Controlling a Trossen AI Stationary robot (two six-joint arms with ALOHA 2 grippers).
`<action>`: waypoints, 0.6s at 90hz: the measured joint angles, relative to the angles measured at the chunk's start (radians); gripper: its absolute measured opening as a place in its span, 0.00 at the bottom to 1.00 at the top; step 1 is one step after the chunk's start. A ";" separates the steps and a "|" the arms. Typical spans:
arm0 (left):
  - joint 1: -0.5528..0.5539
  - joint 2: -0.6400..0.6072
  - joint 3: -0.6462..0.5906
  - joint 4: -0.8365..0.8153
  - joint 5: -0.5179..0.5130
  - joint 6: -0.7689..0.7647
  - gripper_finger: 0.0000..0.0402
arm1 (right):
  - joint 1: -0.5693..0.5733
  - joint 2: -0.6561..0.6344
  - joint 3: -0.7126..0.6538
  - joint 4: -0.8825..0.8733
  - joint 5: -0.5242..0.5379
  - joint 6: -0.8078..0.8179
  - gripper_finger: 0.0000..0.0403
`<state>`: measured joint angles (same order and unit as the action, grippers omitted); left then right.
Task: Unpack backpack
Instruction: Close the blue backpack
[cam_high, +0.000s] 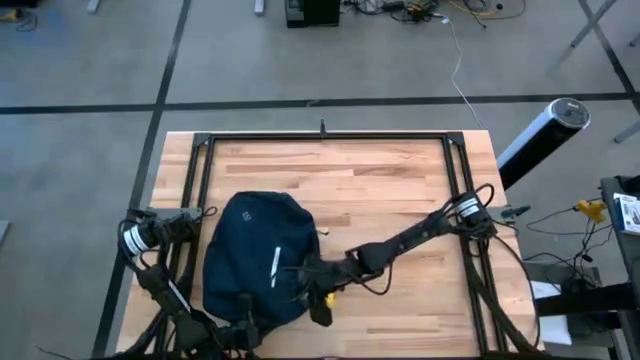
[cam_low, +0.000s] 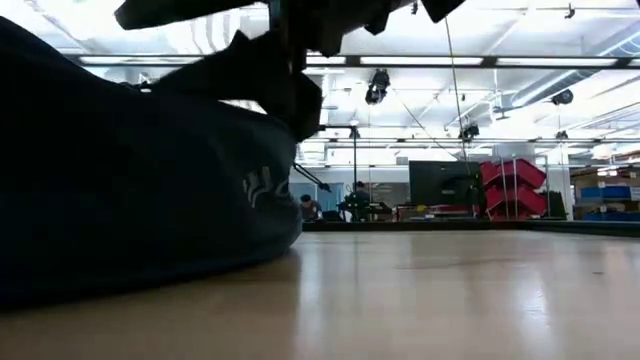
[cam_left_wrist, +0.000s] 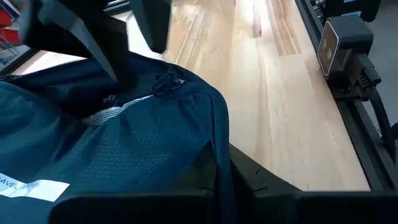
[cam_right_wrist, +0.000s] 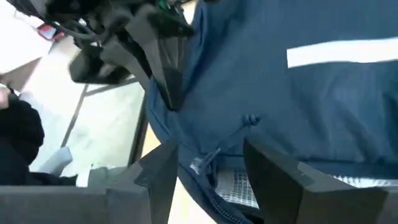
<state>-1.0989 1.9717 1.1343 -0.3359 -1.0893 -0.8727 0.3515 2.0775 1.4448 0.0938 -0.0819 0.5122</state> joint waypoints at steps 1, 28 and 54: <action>0.000 0.000 0.000 0.000 0.000 0.000 0.00 | 0.000 0.003 0.000 0.000 0.000 0.003 0.41; 0.000 0.000 0.000 -0.002 0.002 0.026 0.00 | 0.019 0.034 0.026 0.000 -0.001 -0.014 0.31; 0.001 0.000 0.000 -0.001 0.008 0.019 0.00 | 0.018 0.036 0.037 -0.001 0.008 -0.059 0.15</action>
<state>-1.0974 1.9717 1.1343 -0.3367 -1.0810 -0.8539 0.3696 2.1139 1.4815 0.0933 -0.0742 0.4535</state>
